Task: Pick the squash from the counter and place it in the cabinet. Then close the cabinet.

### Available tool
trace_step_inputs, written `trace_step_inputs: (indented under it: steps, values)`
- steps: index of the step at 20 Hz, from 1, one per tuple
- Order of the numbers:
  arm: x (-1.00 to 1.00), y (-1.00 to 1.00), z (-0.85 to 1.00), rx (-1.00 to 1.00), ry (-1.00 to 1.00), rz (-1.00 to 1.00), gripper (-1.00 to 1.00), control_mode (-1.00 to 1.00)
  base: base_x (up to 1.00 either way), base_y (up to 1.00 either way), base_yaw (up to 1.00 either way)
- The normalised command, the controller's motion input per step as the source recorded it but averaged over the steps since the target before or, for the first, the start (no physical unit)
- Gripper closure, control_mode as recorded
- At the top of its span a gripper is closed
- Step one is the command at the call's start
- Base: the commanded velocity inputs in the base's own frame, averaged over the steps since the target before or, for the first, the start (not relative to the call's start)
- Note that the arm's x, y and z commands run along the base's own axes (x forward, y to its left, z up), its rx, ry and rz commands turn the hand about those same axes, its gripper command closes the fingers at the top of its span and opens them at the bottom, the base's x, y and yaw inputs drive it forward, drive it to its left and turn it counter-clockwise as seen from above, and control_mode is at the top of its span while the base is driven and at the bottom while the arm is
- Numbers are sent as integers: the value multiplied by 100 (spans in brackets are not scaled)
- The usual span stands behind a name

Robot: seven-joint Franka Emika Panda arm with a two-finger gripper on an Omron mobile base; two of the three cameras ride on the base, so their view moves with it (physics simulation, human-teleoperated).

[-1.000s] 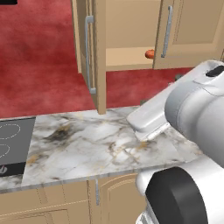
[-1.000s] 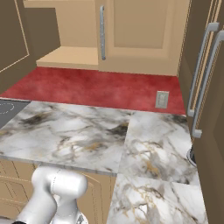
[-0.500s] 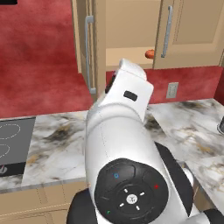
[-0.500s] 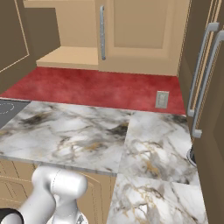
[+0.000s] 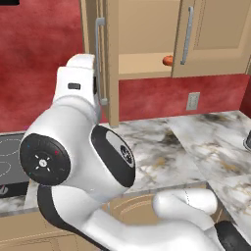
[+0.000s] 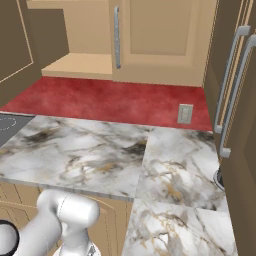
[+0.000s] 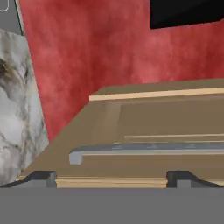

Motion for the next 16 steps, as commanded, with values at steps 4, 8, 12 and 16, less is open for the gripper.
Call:
trace_step_inputs:
  steps: [4, 8, 12, 16]
  values:
    - [94, 17, -29, -32, 0, -7, -100, -100, 0, 0, 0]
    - [96, 14, -44, -29, 0, -8, -100, -100, 0, 0, 0]
    - [73, -4, -1, -24, 0, -11, -100, -100, 0, 0, 0]
    - [46, -40, 9, -22, 3, -11, -100, -100, 0, 0, 0]
